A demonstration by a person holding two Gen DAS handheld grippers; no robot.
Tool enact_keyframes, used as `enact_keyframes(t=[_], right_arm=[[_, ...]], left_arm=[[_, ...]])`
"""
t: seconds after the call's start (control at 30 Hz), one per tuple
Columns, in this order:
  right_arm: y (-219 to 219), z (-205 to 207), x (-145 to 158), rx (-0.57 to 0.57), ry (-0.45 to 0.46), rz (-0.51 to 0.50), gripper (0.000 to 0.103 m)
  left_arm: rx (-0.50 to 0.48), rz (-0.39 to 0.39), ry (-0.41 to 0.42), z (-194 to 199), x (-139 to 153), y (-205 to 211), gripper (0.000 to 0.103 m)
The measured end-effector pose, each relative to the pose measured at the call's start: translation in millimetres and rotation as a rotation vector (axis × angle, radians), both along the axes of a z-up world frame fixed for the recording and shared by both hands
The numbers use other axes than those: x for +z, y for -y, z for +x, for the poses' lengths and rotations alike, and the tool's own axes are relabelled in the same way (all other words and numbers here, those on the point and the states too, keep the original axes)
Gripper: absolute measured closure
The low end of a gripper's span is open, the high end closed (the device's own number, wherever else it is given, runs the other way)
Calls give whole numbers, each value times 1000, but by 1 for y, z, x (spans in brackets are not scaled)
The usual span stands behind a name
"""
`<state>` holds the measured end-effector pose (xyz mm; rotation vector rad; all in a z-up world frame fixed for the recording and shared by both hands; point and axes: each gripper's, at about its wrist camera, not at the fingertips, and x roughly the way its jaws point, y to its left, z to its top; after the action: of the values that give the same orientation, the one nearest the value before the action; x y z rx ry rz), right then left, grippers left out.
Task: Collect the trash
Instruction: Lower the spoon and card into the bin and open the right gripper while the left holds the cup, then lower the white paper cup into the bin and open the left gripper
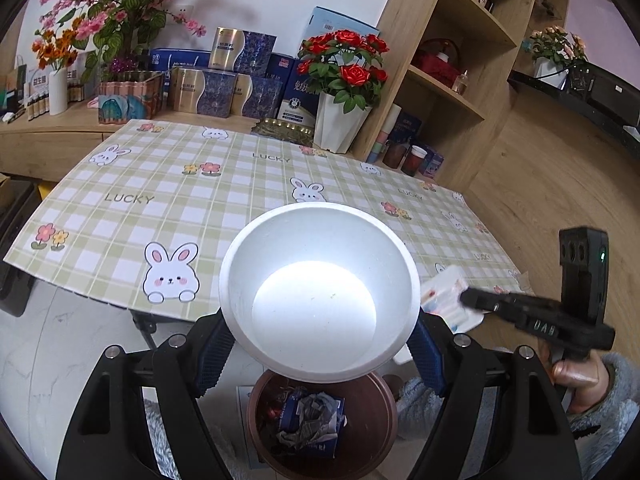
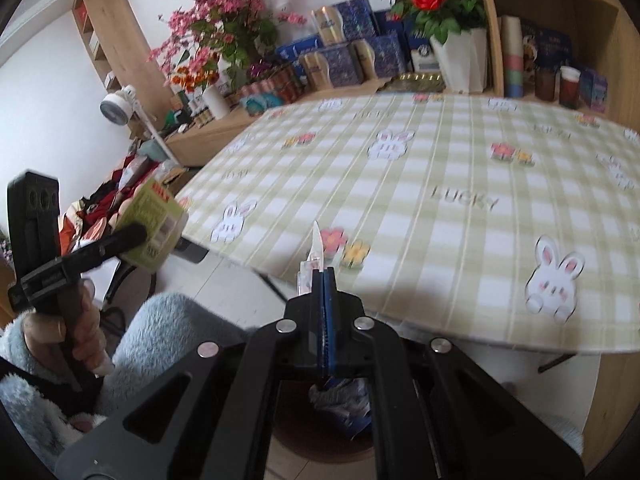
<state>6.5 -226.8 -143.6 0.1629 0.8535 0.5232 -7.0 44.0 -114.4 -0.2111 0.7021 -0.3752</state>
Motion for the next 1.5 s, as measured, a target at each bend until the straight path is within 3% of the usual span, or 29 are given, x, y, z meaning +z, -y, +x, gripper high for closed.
enact_keyframes(t=[0.27, 0.77, 1.03, 1.2, 1.23, 1.33, 1.4, 1.5], right_arm=[[-20, -6, -40, 65, -122, -16, 98], [-32, 9, -113, 53, -301, -148, 98], [-39, 14, -131, 84, -358, -132, 98], [-52, 23, -135, 113, -357, -61, 98], [-56, 24, -138, 122, -364, -69, 94], [-57, 22, -134, 110, -338, -74, 67], [-55, 21, -128, 104, -315, -68, 63], [-45, 18, -110, 62, -229, -67, 43]], left_arm=[[2, 0, -13, -6, -7, -1, 28], [2, -21, -70, 0, -29, -2, 28], [5, -30, -102, 3, -41, -1, 28], [-6, -24, -101, 3, -42, 3, 28], [-7, -20, -99, 3, -42, 4, 28], [-8, -18, -99, 3, -42, 5, 28], [-7, -16, -102, 2, -42, 4, 28], [-7, -15, -109, 3, -44, 4, 28]])
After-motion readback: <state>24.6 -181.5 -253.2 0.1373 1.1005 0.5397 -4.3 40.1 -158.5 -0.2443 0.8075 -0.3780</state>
